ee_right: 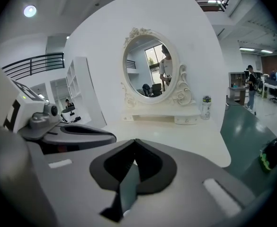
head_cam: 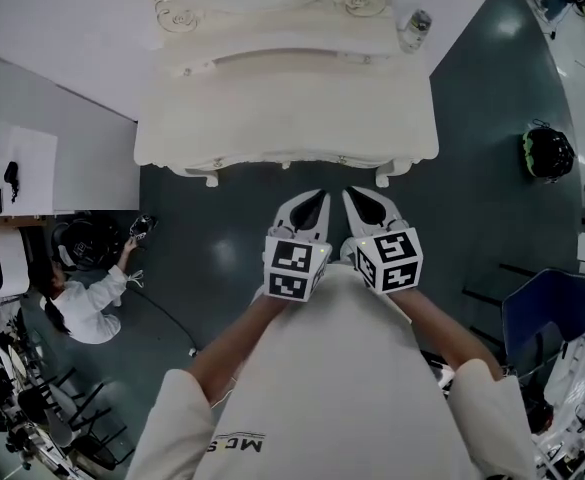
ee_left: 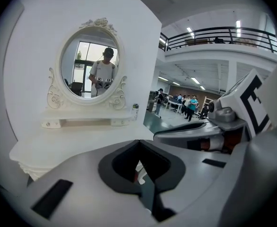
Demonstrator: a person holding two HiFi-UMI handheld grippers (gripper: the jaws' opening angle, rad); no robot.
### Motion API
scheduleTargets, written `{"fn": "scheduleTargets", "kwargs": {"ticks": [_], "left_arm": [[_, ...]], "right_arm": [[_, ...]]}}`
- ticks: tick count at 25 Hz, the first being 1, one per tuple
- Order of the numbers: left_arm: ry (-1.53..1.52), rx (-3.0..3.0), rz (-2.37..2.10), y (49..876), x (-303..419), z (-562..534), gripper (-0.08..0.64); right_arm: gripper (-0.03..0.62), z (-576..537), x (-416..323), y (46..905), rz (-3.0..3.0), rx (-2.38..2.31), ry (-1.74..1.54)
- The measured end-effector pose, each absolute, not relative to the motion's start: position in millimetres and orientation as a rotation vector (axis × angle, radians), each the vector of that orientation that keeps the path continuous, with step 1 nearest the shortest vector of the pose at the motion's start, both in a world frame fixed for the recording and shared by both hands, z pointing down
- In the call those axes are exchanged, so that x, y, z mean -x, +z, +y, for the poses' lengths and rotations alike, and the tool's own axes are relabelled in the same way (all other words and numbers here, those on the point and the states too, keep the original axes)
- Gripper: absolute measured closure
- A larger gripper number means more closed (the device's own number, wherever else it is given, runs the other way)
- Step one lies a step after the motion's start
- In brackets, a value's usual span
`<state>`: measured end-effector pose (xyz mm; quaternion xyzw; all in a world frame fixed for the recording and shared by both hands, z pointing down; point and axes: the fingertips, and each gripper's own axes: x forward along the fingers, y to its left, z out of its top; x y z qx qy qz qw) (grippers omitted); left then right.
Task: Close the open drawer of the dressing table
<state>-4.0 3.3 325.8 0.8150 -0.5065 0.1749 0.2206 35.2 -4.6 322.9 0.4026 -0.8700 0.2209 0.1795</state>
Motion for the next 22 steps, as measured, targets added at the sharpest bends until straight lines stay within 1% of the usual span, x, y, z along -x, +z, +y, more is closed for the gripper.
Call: {"fn": "scheduleTargets", "kwargs": {"ticks": [8,14,22], "left_arm": [[0.465,-2.321,-1.395,310.4,4.8,12.1,0.551],[0.474,-2.369,-1.361,313.7,-1.6,24.0,0.551],[0.465,-2.399,-1.324,312.1,-16.2,33.0,0.551]], "right_arm": [[0.591,10.2,-40.2,307.4,-2.484,-1.218,0.640],[0.591,25.0,-50.1,302.7,-2.473,-1.350,0.596],[0.591,36.2,-59.1,306.1,-2.453,-1.366,0.607]]}}
